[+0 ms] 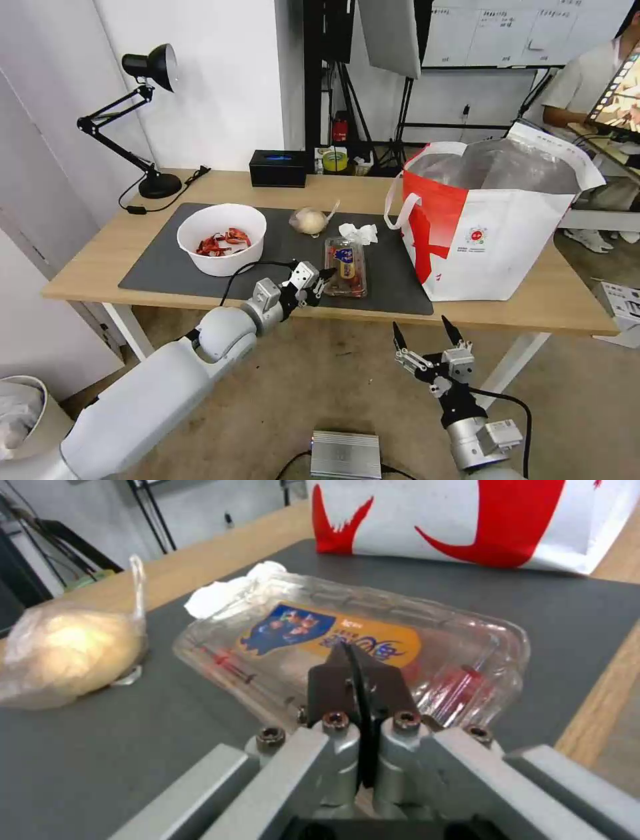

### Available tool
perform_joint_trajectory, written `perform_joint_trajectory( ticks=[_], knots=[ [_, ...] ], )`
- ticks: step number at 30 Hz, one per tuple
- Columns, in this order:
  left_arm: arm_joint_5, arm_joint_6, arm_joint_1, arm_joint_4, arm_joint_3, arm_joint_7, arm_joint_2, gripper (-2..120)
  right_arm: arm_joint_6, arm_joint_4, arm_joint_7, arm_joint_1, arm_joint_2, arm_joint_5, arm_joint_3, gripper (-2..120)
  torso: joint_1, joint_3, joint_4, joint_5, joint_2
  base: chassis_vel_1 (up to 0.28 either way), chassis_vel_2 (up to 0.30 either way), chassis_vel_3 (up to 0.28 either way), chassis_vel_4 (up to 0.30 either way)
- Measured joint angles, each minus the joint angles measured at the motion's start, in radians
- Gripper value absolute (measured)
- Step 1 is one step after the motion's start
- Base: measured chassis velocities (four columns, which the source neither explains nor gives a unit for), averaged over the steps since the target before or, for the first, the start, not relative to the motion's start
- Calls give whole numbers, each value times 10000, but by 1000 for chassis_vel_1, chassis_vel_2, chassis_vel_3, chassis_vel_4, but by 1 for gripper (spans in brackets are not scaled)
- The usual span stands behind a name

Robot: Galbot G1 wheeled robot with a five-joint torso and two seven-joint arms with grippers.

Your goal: Pick up the trash from the table and place it into the takeout bag.

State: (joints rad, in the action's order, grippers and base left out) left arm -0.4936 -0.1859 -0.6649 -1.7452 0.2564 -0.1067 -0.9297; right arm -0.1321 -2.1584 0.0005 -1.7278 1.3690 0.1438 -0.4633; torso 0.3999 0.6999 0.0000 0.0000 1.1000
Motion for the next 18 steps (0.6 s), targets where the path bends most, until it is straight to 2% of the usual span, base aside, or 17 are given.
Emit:
perform_joint_trajectory(
  ticks=[6, 18],
  knots=[
    [-282, 22, 495, 438, 468, 2, -93, 0, 5, 59, 0, 41, -1, 71, -5, 100, 0, 0, 0, 0, 0, 0, 0, 0, 0],
    [-322, 55, 751, 576, 793, 33, -104, 0, 338, -143, 19, 223, -207, 716, -116, 100, 1, 1, 0, 0, 0, 0, 0, 0, 0]
  ],
)
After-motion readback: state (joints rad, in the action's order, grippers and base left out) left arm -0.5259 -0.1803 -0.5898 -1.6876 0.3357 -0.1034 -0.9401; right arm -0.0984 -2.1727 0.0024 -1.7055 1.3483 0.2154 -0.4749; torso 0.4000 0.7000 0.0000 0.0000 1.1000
